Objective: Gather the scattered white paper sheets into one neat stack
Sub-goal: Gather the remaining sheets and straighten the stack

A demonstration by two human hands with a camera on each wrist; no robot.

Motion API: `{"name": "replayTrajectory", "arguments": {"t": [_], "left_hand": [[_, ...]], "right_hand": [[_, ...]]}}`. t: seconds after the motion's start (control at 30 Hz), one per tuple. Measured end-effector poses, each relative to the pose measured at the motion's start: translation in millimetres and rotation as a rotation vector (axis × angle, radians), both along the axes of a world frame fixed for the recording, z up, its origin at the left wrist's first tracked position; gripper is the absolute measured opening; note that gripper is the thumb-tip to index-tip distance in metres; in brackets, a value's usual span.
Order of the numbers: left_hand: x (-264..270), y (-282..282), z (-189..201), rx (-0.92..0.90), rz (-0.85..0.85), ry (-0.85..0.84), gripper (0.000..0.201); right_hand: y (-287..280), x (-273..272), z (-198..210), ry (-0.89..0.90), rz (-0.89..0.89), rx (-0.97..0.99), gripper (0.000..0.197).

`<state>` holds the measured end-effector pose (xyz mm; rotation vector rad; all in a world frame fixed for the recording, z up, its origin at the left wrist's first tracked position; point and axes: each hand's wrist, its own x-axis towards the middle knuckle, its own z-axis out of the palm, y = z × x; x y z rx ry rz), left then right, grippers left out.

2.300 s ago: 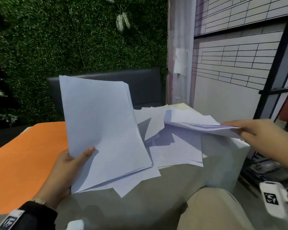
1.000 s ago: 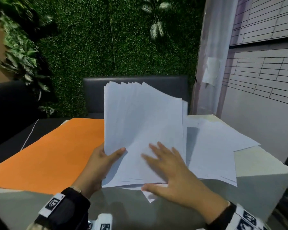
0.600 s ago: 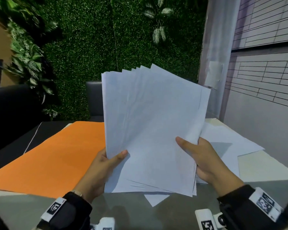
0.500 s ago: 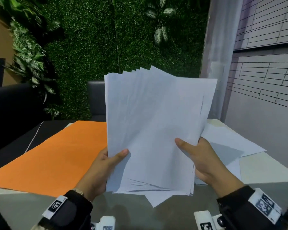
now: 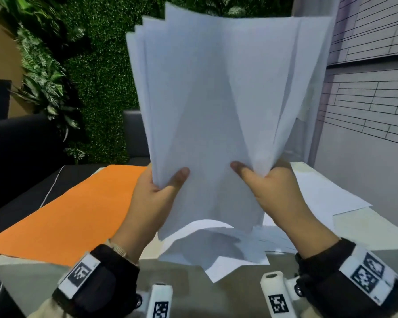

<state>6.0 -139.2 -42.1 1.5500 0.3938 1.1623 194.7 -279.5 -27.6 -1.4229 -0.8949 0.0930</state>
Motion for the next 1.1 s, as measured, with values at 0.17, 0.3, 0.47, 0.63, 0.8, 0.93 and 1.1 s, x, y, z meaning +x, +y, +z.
{"name": "replayTrajectory", "arguments": {"t": [0.17, 0.3, 0.47, 0.63, 0.8, 0.93, 1.1], "left_hand": [[-5, 2, -10, 0.02, 0.051, -0.056, 0.049], [-2, 5, -2, 0.096, 0.085, -0.086, 0.04], [4, -3, 3, 0.195, 0.149, -0.132, 0.033], [4, -4, 0, 0.183, 0.14, -0.084, 0.04], [4, -5, 12, 0.28, 0.137, -0.051, 0.046], [8, -5, 18, 0.312, 0.164, -0.134, 0.059], [5, -3, -2, 0.139, 0.114, -0.067, 0.06]], "right_hand": [[0, -2, -18, 0.024, 0.063, -0.047, 0.061], [2, -2, -8, 0.091, 0.142, -0.011, 0.046], [6, -3, 2, 0.108, 0.126, 0.064, 0.031], [6, -2, -10, 0.131, 0.176, 0.009, 0.036], [7, -2, -6, 0.142, 0.122, 0.003, 0.032], [4, -5, 2, 0.136, 0.08, 0.091, 0.023], [6, -5, -30, 0.175, 0.127, -0.056, 0.031]]}}
